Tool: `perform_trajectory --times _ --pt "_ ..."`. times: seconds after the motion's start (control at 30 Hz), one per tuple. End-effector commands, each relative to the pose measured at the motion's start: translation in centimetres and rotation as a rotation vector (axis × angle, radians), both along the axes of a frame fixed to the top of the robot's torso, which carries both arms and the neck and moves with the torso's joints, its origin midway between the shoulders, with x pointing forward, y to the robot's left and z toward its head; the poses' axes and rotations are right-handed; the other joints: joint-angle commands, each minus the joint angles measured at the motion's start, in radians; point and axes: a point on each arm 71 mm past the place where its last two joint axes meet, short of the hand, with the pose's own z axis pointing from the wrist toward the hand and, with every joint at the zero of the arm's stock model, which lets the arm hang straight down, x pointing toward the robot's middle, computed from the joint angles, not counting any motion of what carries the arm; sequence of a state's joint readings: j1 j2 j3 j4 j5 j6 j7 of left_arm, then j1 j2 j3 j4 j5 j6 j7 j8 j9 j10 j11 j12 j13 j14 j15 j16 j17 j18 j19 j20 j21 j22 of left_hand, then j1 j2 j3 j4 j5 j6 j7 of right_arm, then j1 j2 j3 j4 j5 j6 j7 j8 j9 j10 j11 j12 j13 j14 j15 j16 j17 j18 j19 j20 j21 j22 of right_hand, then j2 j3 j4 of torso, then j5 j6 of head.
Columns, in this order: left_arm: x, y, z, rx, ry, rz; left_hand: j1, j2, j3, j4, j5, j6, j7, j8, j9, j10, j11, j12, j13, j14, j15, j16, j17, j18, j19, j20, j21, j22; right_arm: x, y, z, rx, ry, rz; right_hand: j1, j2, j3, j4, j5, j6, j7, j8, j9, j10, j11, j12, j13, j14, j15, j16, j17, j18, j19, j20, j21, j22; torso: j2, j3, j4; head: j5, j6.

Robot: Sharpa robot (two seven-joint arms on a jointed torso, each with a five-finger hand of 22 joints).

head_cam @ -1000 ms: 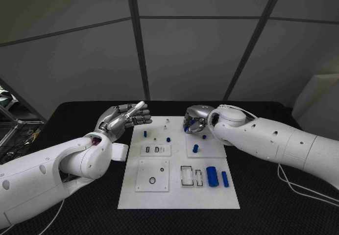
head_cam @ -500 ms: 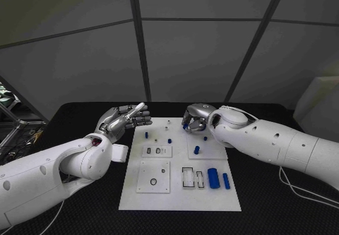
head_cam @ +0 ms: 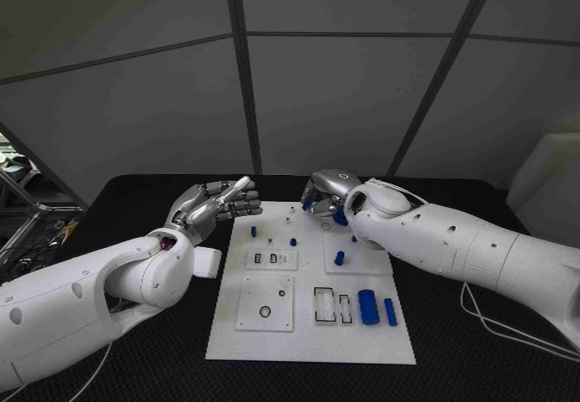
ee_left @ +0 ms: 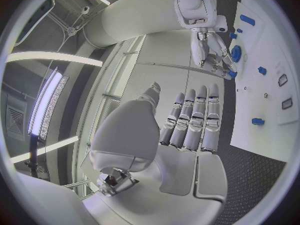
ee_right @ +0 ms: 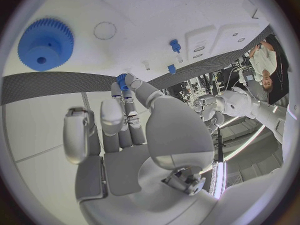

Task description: Assemble the parts on the task board

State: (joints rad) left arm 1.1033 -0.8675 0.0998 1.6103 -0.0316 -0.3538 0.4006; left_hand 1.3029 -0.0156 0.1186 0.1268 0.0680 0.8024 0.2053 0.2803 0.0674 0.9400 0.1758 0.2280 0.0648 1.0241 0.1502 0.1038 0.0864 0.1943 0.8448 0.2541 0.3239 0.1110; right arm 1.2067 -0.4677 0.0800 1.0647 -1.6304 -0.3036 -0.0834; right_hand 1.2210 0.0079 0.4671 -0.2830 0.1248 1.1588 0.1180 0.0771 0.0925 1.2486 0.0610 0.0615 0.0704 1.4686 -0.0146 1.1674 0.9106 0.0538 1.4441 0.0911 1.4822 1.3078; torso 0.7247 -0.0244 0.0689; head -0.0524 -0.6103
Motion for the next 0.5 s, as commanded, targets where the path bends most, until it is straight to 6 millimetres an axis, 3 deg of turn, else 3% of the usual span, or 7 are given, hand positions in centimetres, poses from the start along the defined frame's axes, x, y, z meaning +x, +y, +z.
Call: perform_trajectory --times 0.03,0.3,0.5 --pt "0.0 -0.2 0.3 -0.004 -0.012 -0.015 -0.005 0.002 -0.001 -0.004 -0.005 0.001 0.018 -0.005 -0.001 -0.003 0.005 -0.007 0.000 -0.006 -0.001 -0.005 -0.002 -0.015 -0.008 -0.002 -0.005 -0.002 0.3 0.7 0.4 0.026 -0.031 0.016 -0.002 -0.009 0.008 0.002 0.004 0.003 0.004 -0.004 0.000 -0.003 0.001 -0.002 -0.001 0.007 -0.003 0.006 0.002 -0.009 0.006 0.002 0.003 0.052 0.000 -0.0003 -0.0004 0.003 -0.004" --pt "0.1 -0.4 0.4 -0.005 -0.013 -0.018 -0.005 0.002 -0.001 -0.004 -0.005 0.001 0.018 -0.005 -0.001 -0.003 0.005 -0.007 0.000 -0.006 -0.001 -0.005 -0.002 -0.015 -0.008 -0.002 -0.005 -0.002 0.8 1.6 0.2 0.020 -0.020 0.019 -0.005 -0.011 0.011 0.004 0.004 0.001 0.005 -0.007 -0.001 -0.007 0.003 -0.002 -0.002 0.007 -0.002 0.007 0.002 -0.009 0.005 0.002 0.003 0.052 0.003 -0.0019 0.0056 0.001 -0.004" --pt "0.2 -0.5 0.6 -0.006 -0.017 -0.021 -0.005 0.002 -0.001 -0.004 -0.005 0.001 0.018 -0.005 -0.001 -0.003 0.005 -0.007 0.000 -0.006 -0.001 -0.005 -0.002 -0.015 -0.008 -0.002 -0.005 -0.002 1.2 2.1 -0.1 0.005 0.006 0.025 -0.013 -0.015 0.013 0.008 0.004 -0.002 0.006 -0.010 -0.001 -0.012 0.004 -0.002 -0.003 0.006 -0.001 0.009 0.001 -0.009 0.004 0.004 0.002 0.051 0.003 -0.0016 0.0058 0.005 -0.007"
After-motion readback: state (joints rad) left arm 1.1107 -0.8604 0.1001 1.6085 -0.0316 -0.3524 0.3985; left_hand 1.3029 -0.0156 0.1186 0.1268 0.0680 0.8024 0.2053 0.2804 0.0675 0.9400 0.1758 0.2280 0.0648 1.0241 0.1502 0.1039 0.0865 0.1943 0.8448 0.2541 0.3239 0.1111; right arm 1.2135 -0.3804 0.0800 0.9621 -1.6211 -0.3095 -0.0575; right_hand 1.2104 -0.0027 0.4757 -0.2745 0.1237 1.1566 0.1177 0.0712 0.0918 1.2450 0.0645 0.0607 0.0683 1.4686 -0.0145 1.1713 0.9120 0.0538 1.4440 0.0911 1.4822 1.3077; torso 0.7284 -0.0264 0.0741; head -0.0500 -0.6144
